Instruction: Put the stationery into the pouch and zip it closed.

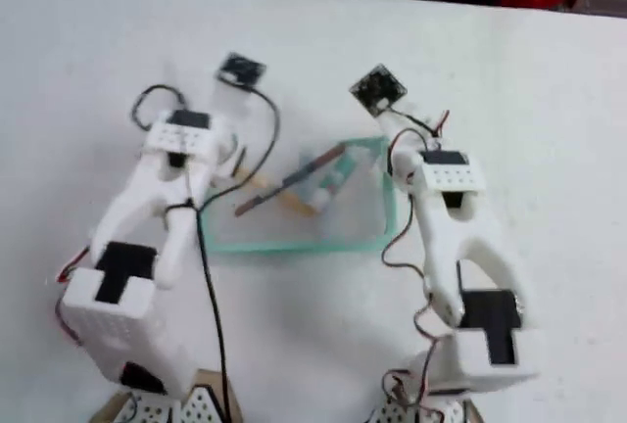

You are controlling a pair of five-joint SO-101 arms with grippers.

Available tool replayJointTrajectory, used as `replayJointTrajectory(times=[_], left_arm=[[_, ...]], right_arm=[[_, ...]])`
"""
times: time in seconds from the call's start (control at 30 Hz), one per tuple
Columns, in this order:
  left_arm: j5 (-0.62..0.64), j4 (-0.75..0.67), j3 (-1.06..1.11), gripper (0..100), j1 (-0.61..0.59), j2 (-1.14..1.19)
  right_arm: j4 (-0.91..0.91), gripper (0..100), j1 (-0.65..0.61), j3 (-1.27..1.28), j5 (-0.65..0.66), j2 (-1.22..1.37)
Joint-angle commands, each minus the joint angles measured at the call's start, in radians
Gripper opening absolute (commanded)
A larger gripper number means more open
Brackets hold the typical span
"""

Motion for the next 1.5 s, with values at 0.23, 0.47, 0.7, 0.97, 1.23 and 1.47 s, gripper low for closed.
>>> replayJointTrajectory(times=[0.23,0.47,0.7,0.97,1.23,1.47], left_arm=[[-0.006,0.071,-0.238,2,0.17,-0.013],[-0.006,0.362,-0.497,2,-0.025,-0.015],[-0.006,0.721,-0.905,2,-0.197,-0.015],[-0.005,0.855,-1.226,2,-0.297,-0.179],[-0.012,0.85,-1.109,2,-0.234,-0.607],[-0.008,0.841,-0.914,2,-0.113,-0.895]], right_arm=[[0.056,15.9,0.209,-0.319,-0.078,0.206],[0.265,15.7,0.216,-0.39,-0.21,0.058],[0.495,15.9,0.14,-0.416,-0.313,-0.163],[0.746,15.8,0.067,-0.416,-0.318,-0.501],[0.816,15.8,0.021,-0.408,-0.341,-0.906],[0.816,15.9,0.022,-0.408,-0.514,-1.182]])
